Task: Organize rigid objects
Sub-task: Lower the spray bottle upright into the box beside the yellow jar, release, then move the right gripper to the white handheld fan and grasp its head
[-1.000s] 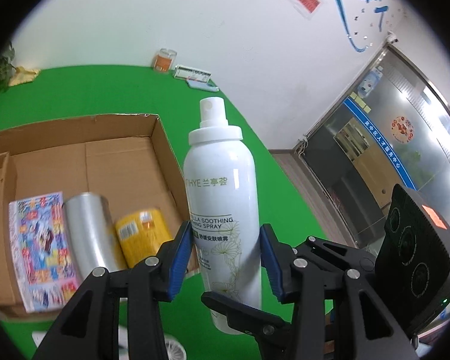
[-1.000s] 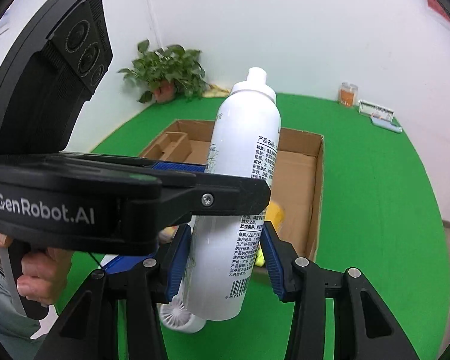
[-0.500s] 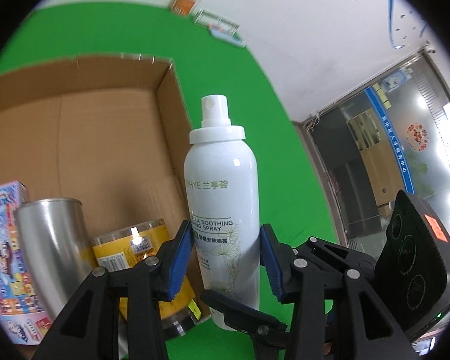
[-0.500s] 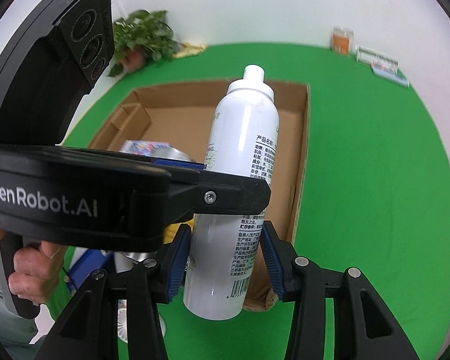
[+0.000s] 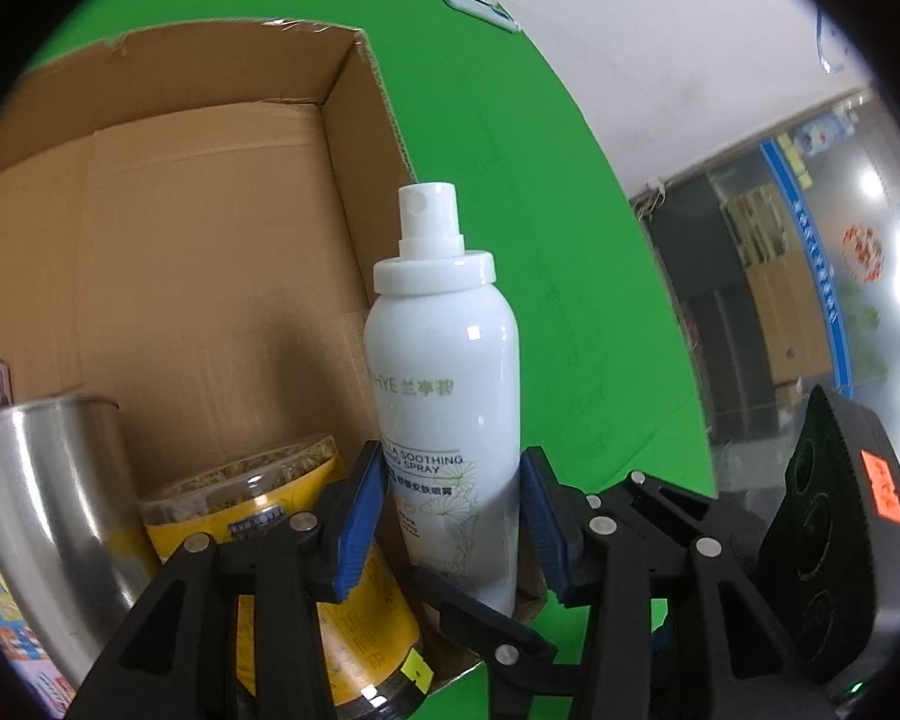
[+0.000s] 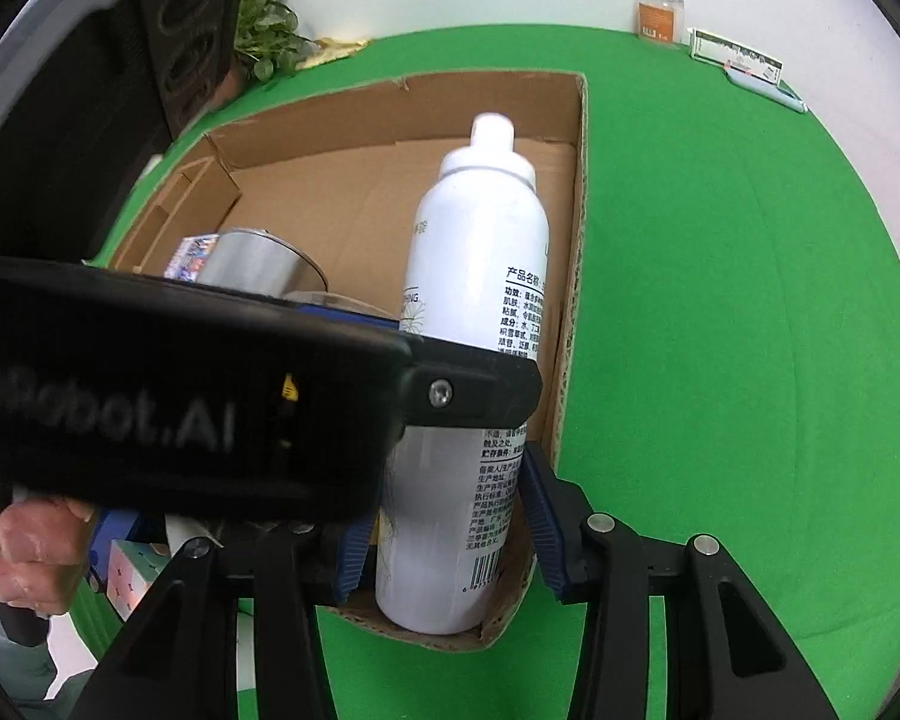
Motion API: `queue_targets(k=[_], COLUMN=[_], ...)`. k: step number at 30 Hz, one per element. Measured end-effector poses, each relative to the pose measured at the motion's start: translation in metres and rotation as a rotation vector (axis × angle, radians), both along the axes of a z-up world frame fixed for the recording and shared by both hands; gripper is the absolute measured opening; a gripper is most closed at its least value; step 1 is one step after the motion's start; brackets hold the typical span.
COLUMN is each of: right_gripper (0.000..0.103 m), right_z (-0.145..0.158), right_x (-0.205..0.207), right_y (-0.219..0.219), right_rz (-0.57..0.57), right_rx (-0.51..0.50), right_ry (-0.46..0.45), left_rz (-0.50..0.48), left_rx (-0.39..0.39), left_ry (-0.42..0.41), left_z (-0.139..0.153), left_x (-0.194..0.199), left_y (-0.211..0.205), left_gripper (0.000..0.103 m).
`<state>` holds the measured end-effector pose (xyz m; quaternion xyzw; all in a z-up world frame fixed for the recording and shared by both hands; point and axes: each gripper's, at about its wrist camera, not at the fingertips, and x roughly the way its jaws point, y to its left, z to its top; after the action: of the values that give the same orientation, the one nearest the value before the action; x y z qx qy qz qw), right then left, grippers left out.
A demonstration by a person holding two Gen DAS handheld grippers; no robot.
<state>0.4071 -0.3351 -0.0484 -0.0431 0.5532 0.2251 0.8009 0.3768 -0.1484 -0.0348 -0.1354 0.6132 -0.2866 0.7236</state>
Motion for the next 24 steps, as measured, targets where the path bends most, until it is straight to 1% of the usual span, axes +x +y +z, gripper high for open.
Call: queue_targets(k=[4,8,11,12,13,14,15,17,18,19,20,21,22,24], right_gripper=[0.044,0.045,0.047,0.048,0.048,0.048,0.050,0.068,0.087,0.100,0.103,0.102,0.102,0.102], right_z=[0.003,0.003,0.004,0.004,0.005,0.009,0.014,0.032,0.043,0.056,0.064,0.071,0.077,0.082], right_x=[0.003,0.004,0.000,-0.002,-0.005,-0.009,-0.017,-0.040,-0.057,-0.076,-0.092,-0.109,-0.127,-0.155], right_y=[0.005,0.010,0.015,0.017,0.018,0.018,0.018,0.017,0.016,0.012,0.013,0.014,0.020,0.029], right_rz=[-0.016,-0.018,-0.019,-0.020,-0.024,-0.030,-0.037,-0.059,-0.076,-0.102,-0.122,-0.136,-0.134,-0.135], right_rx=[-0.004,-0.028,-0.047,-0.050,-0.055,-0.064,-0.073,-0.097,-0.110,-0.120,-0.120,-0.110,-0.086,-0.052], right_ry=[0.006,-0.001,0.001,0.000,-0.004,-0.016,-0.038,-0.125,-0.190,-0.278,-0.341,-0.393,-0.429,-0.477], left_rz=[0.010,0.042,0.071,0.086,0.096,0.113,0.134,0.171,0.194,0.217,0.240,0.297,0.333,0.408], left_rx=[-0.017,0.004,0.024,0.037,0.045,0.060,0.081,0.113,0.133,0.164,0.196,0.258,0.287,0.343], left_ry=[0.011,-0.055,-0.160,-0.212,-0.242,-0.284,-0.336,-0.426,-0.484,-0.544,-0.587,-0.669,-0.716,-0.835], left_z=[0.006,0.026,0.051,0.063,0.067,0.075,0.084,0.095,0.101,0.106,0.110,0.114,0.117,0.122], left_x=[0.001,-0.007,-0.027,-0.039,-0.045,-0.056,-0.070,-0.096,-0.113,-0.129,-0.139,-0.161,-0.172,-0.205], left_y=[0.006,0.026,0.047,0.059,0.065,0.073,0.084,0.101,0.111,0.119,0.121,0.130,0.134,0.147], left_gripper=[0.044,0.044,0.045,0.045,0.045,0.045,0.045,0.045,0.046,0.053,0.067,0.077,0.090,0.091])
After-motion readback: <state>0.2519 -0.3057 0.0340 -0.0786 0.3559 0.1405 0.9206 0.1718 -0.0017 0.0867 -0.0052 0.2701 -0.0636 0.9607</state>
